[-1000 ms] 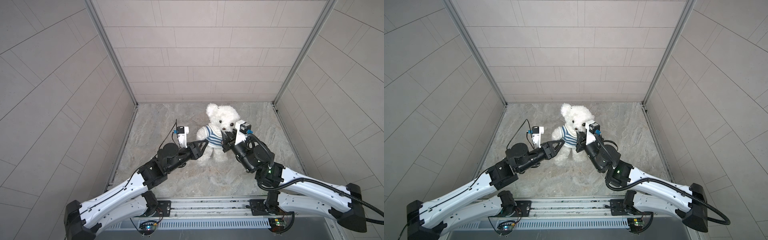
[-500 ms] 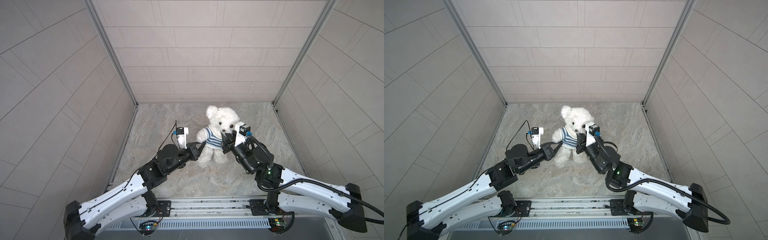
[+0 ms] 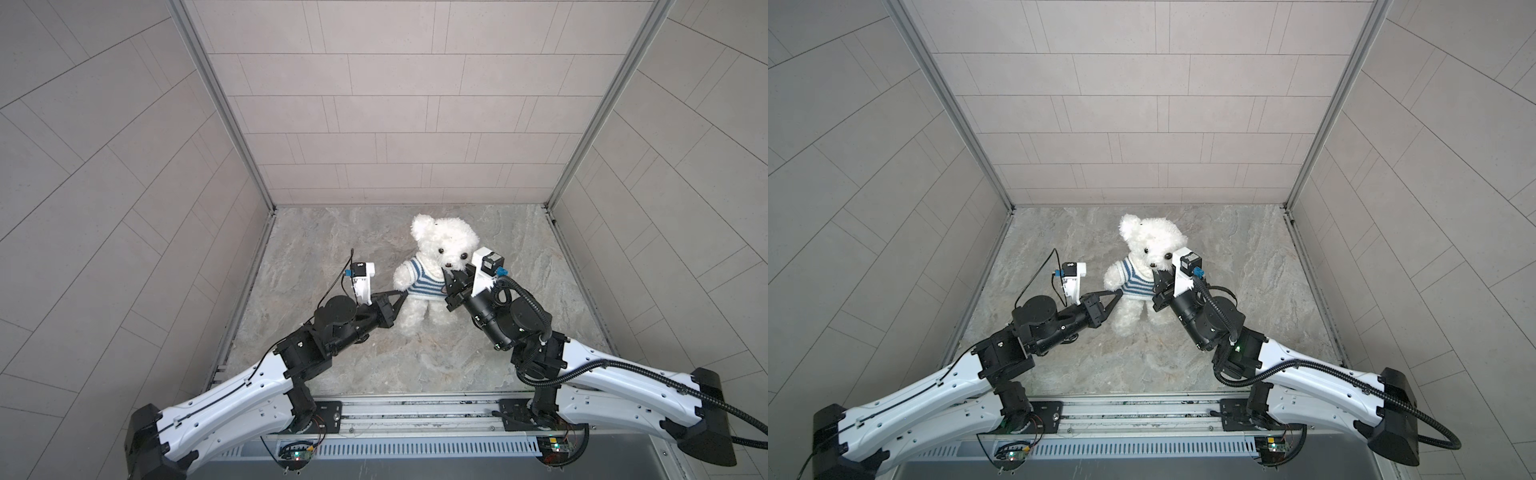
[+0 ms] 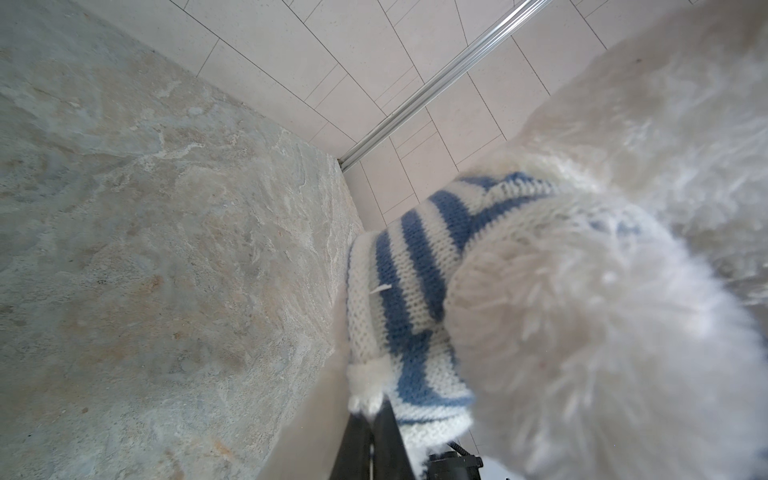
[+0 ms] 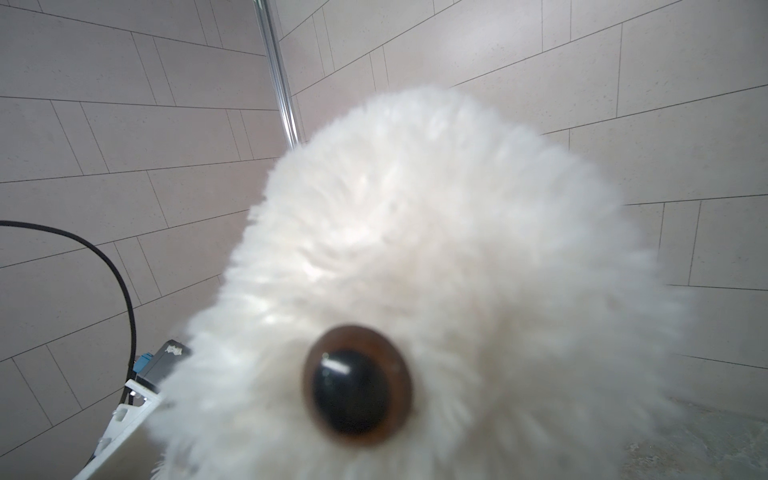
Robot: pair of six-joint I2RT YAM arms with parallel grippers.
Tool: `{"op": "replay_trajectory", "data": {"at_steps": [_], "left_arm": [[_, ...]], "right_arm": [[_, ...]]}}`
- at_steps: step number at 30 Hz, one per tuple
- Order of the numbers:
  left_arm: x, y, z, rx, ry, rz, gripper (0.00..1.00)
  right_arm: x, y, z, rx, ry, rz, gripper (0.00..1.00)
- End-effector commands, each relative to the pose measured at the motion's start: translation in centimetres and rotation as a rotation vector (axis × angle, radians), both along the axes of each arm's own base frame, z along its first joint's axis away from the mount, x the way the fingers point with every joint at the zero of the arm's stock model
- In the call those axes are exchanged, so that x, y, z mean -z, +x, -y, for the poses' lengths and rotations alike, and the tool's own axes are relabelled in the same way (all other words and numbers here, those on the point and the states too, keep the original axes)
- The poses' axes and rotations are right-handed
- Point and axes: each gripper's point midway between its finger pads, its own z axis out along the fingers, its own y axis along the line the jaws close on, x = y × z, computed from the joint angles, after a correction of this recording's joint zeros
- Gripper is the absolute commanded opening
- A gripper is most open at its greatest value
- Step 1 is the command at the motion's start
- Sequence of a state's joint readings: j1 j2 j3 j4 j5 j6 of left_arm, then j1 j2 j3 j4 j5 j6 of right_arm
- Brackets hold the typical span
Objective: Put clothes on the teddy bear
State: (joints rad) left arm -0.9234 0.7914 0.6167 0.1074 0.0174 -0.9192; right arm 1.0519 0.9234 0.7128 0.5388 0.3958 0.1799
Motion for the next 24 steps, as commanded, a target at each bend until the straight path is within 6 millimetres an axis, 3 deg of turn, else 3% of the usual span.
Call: {"op": "replay_trajectory", "data": {"at_steps": [1, 5, 9, 13, 20, 24], "left_arm": [[0.4, -0.1, -0.5, -0.004, 0.036, 0.019, 0.12], [-2.0, -1.1, -1.5, 0.017, 0.051, 0.102, 0.36], [-3.4, -3.1, -3.6, 0.047, 0.107, 0.178, 0.49], [-5.1, -4.9, -3.4, 0.136, 0.075, 0.212, 0.49], [-7.8, -4.6, 1.6, 0.177, -0.043, 0.237, 0.43], [-6.5, -3.0, 3.6, 0.119, -0.062, 0.175, 0.35]], "right_arm": [[-3.4, -0.8, 1.3, 0.000, 0.107, 0.066, 0.00], [-3.0, -0.3, 1.6, 0.036, 0.083, 0.029, 0.00], [-3.0, -0.1, 2.2, 0.073, 0.072, 0.011, 0.00], [-2.6, 0.5, 2.5, 0.116, 0.072, -0.013, 0.00], [-2.3, 1.5, 2.0, 0.163, 0.122, -0.033, 0.00], [-2.7, 1.8, 2.3, 0.197, 0.149, -0.032, 0.00]]}}
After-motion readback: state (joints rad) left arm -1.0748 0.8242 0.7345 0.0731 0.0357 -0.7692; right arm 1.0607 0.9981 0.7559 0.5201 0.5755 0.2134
